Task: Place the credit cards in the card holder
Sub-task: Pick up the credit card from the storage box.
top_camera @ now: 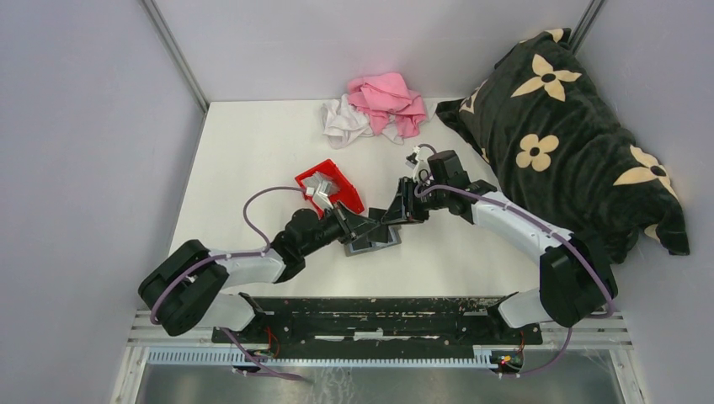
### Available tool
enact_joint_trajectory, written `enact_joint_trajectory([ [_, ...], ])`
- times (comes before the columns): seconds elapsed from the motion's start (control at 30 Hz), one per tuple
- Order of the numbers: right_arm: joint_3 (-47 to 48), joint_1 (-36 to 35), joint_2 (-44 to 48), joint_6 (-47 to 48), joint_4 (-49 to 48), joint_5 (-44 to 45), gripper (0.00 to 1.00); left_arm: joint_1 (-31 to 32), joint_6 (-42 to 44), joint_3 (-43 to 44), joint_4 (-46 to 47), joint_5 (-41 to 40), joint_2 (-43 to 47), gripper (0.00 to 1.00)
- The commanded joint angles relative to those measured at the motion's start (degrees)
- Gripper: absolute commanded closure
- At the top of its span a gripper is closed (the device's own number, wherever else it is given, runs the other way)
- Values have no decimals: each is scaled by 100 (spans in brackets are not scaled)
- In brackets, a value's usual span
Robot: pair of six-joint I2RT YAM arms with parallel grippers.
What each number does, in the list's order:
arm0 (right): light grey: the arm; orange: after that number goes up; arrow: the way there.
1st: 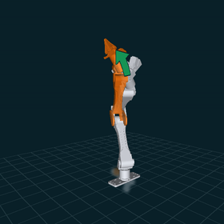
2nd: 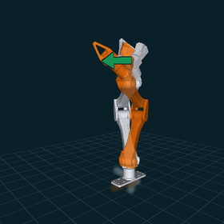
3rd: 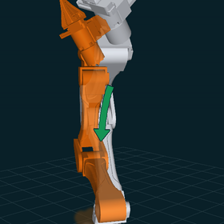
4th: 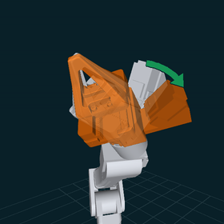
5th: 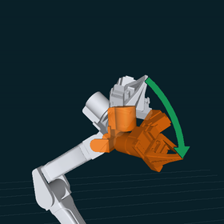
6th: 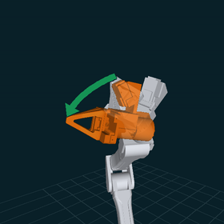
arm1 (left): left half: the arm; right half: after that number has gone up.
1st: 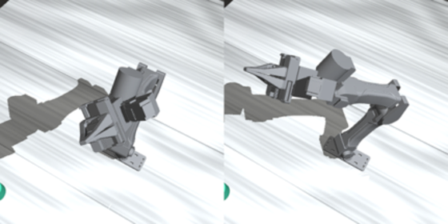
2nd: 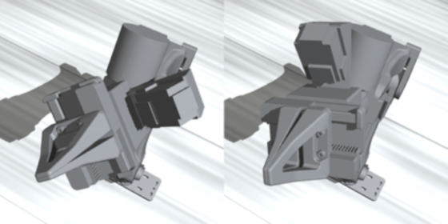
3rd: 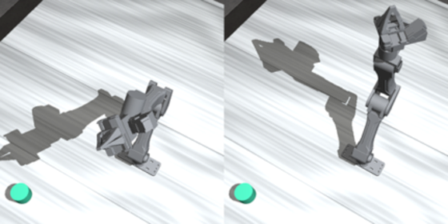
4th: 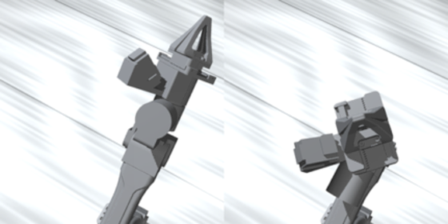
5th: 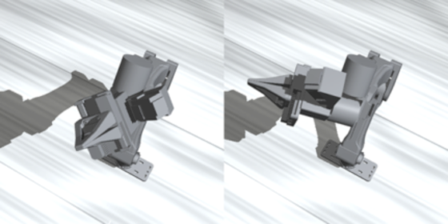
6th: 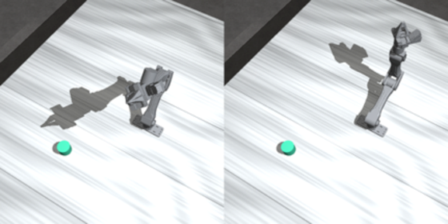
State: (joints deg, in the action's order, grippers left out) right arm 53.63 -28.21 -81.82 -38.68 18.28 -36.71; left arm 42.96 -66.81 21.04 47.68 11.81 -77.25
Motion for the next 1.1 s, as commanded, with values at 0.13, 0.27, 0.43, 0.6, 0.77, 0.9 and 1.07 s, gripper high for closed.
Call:
enact_joint_trajectory([
  [0.13, -239, 22, -37, -554, -988, -127, 59, 168, -539, 133, 694, -943, -253, 97],
  [0.27, -547, 19, -74, -958, -1529, -331, 62, 164, -760, -16, 1025, -1284, -309, 97],
  [0.43, -891, 21, -232, -1576, -2426, -602, 67, 167, -986, 39, 1519, -1234, -644, 97],
  [0.6, -951, 25, -193, -1774, -2792, -668, 82, 178, -1101, 81, 1664, -1192, -852, 97],
  [0.77, -962, 25, -169, -2005, -3113, -726, 99, 181, -1165, 8, 1544, -1253, -860, 78],
  [0.9, -765, 19, -111, -1577, -2463, -552, 99, 185, -976, -20, 384, -1618, -386, 60],
  [1.07, -381, 23, -73, -629, -1225, -29, 99, 202, -448, 146, -1391, -2030, 310, 54],
])
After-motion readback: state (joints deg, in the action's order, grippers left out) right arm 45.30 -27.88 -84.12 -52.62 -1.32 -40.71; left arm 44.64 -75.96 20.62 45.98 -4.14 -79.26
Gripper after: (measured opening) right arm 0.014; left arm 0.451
